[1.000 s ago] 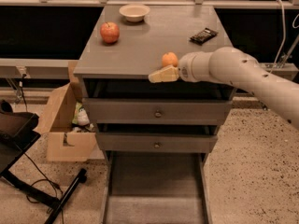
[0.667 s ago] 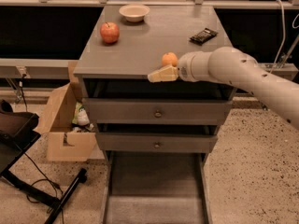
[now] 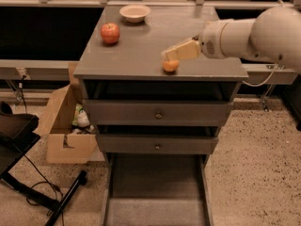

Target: Pick orange from bottom drawer and place on counter

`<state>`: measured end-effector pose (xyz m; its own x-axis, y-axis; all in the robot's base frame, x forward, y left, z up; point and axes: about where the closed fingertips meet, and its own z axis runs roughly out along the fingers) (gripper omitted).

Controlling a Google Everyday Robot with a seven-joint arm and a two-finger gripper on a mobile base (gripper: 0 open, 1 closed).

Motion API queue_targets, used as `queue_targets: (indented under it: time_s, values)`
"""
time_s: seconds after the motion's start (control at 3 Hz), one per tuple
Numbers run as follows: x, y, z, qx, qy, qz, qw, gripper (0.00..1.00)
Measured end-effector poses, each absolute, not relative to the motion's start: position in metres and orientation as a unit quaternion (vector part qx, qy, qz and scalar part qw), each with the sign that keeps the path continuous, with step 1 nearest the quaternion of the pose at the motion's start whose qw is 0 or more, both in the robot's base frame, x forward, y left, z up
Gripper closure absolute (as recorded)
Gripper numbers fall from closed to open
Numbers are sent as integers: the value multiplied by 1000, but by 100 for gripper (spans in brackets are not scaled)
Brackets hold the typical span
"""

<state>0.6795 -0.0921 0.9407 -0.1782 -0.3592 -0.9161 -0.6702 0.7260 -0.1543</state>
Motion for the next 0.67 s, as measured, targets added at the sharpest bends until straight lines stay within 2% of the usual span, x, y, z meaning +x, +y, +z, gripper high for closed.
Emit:
queue_targets:
  time_s: [0.33, 0.67]
  values:
    - [620, -140, 1035, -370, 718, 133, 575, 0]
    - [559, -227, 1058, -385, 705, 147, 577, 0]
